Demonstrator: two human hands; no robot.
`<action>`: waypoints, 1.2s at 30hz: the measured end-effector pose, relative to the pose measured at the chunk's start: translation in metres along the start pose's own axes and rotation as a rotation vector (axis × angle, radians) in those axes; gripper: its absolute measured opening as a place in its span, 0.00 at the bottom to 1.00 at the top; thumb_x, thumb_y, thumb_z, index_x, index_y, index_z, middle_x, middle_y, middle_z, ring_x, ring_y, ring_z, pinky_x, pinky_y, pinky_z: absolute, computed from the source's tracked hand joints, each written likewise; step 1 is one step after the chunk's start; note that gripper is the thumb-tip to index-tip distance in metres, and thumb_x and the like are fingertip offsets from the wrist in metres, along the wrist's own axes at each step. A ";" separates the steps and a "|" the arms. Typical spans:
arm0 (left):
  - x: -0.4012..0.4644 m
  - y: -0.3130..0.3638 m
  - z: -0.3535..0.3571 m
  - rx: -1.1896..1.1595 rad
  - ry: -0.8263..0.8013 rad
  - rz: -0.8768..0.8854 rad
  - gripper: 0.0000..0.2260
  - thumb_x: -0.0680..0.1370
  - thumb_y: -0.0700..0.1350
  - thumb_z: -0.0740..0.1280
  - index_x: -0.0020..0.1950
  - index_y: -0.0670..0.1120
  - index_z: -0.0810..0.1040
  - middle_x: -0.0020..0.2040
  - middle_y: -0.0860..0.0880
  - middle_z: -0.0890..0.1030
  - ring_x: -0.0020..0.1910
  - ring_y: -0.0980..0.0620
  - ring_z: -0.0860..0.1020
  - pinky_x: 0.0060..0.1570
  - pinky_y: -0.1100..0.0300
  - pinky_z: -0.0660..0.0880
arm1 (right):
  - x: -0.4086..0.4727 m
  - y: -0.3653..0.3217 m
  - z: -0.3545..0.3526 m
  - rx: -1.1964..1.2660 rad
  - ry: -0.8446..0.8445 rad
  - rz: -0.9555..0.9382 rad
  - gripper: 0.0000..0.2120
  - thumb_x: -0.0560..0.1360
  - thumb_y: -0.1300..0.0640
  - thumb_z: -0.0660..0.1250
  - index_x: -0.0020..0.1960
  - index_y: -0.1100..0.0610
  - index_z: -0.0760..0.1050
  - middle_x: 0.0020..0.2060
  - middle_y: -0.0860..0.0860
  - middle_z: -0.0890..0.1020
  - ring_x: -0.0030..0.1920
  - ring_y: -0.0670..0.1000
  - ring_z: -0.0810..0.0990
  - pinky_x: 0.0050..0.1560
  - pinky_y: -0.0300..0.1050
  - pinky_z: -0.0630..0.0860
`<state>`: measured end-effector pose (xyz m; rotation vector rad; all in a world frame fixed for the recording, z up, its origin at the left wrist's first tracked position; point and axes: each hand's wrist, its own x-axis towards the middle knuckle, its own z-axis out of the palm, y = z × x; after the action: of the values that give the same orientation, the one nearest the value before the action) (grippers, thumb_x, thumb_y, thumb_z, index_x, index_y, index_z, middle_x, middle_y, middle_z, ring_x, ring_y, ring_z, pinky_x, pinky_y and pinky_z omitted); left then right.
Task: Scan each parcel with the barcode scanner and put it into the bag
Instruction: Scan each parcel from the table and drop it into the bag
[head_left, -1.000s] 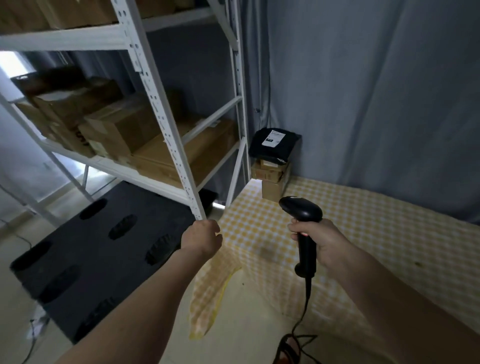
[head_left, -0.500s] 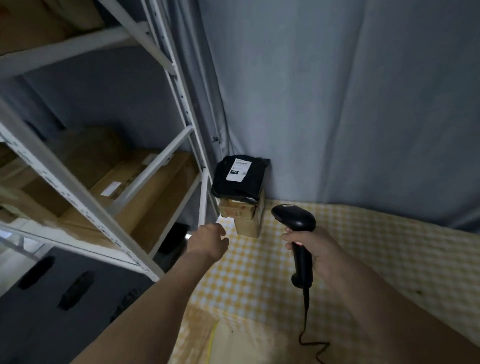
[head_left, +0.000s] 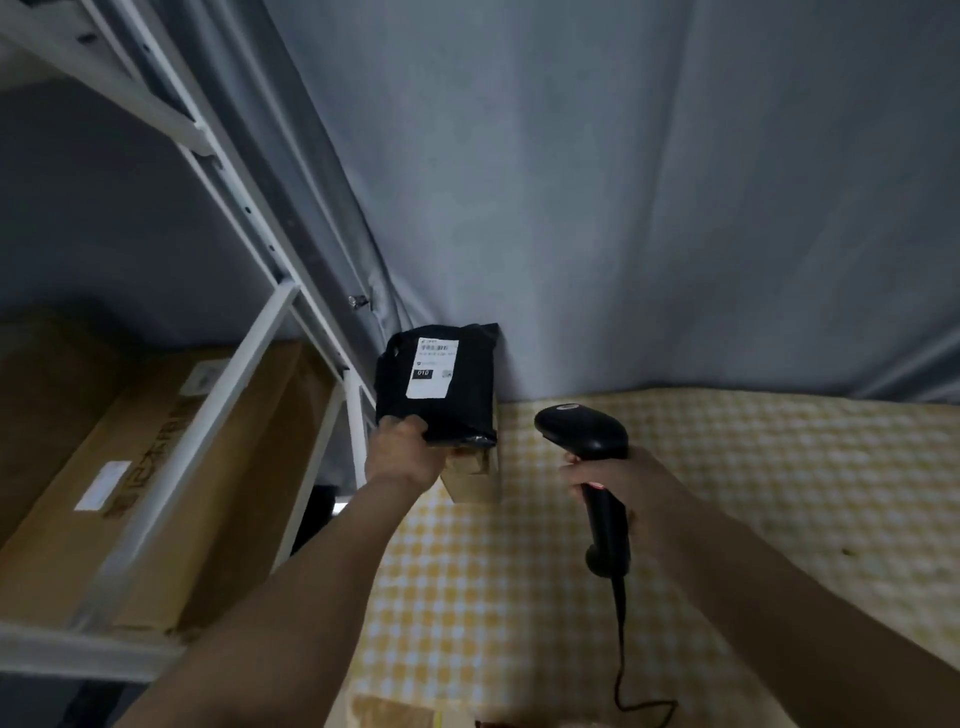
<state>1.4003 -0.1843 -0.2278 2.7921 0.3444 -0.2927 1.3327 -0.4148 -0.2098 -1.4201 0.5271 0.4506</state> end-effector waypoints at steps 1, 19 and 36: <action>0.014 -0.001 -0.002 -0.014 0.003 -0.009 0.22 0.76 0.48 0.68 0.69 0.46 0.73 0.65 0.41 0.70 0.66 0.42 0.69 0.63 0.53 0.70 | 0.009 -0.003 0.006 0.011 0.018 0.005 0.07 0.68 0.67 0.72 0.46 0.67 0.79 0.35 0.58 0.78 0.38 0.54 0.76 0.41 0.44 0.72; 0.219 -0.036 -0.002 -0.803 -0.223 -0.447 0.16 0.77 0.33 0.67 0.64 0.35 0.72 0.54 0.41 0.75 0.43 0.44 0.76 0.22 0.62 0.76 | 0.144 -0.045 0.131 0.088 0.089 0.099 0.05 0.69 0.70 0.72 0.42 0.64 0.77 0.30 0.55 0.78 0.32 0.52 0.76 0.35 0.43 0.72; 0.187 -0.001 -0.009 -1.104 -0.324 -0.378 0.13 0.82 0.37 0.60 0.67 0.43 0.71 0.61 0.40 0.77 0.48 0.43 0.77 0.40 0.53 0.80 | 0.130 -0.039 0.122 0.095 0.150 0.104 0.05 0.68 0.69 0.72 0.42 0.64 0.78 0.35 0.58 0.80 0.37 0.55 0.78 0.55 0.56 0.76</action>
<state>1.5798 -0.1428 -0.2638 1.5635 0.6890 -0.4524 1.4694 -0.2998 -0.2467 -1.3461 0.7371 0.3983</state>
